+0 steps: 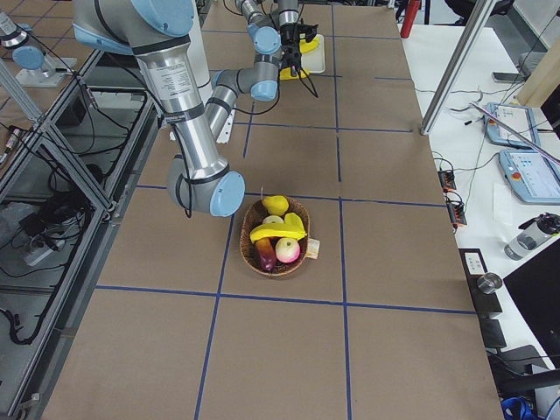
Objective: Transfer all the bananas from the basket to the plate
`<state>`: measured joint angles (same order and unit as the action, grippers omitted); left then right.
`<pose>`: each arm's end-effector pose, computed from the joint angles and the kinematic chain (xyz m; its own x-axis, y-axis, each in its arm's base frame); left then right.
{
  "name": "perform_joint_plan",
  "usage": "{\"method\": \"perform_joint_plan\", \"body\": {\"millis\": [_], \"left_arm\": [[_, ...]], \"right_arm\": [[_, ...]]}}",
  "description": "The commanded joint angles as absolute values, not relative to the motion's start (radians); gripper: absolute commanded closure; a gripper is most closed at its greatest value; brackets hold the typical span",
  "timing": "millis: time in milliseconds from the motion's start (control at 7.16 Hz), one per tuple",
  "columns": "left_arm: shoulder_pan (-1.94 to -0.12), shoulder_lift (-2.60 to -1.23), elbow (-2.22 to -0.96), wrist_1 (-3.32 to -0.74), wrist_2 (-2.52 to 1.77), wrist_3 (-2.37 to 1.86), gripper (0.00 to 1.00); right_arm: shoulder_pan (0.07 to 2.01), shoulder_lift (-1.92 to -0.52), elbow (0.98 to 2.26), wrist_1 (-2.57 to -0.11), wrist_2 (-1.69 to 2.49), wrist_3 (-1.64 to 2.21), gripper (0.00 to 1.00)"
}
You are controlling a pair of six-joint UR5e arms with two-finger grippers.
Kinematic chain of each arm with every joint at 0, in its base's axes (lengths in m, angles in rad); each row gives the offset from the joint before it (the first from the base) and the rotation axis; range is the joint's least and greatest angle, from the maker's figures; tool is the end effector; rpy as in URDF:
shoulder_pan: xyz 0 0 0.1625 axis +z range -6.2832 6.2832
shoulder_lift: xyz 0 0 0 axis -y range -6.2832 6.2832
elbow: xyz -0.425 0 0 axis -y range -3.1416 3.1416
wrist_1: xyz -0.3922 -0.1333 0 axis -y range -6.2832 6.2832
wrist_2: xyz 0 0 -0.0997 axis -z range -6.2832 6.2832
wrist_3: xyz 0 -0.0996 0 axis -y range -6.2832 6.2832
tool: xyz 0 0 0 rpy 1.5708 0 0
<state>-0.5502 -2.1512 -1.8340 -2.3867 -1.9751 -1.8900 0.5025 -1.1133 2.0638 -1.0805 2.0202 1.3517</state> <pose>0.4419 -0.3815 0.1175 -0.1177 -0.2662 -0.9567 0.1156 0.9532 -0.2795 -0.4102 -0.3282 0.1374 0.1231 -0.1557 0.9801 -0.0302 0.9866 0.1605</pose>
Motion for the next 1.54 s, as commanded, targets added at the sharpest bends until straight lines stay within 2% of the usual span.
{"method": "perform_joint_plan", "body": {"millis": [0, 419, 559, 1117, 1397], "left_arm": [[-0.551, -2.148, -1.838, -2.387, -1.974, -1.888, 1.0], [-0.599, -2.141, -1.83, -2.347, -1.986, -1.881, 1.0], [-0.647, -2.126, -1.833, -2.218, -2.037, -1.85, 1.0], [-0.847, -1.819, -1.919, -1.808, -2.063, -1.337, 1.0], [-0.857, -1.663, -1.904, -1.81, -2.062, -1.287, 1.0]], "right_arm": [[0.502, -1.114, 2.075, -1.08, 2.022, 1.371, 0.0], [0.511, -1.12, 2.095, -1.083, 2.019, 1.379, 0.0], [0.52, -1.127, 2.105, -1.085, 2.016, 1.388, 0.0], [0.577, -1.187, 2.129, -1.091, 2.005, 1.393, 0.0], [0.594, -1.212, 2.128, -1.094, 1.994, 1.393, 0.0]]}}
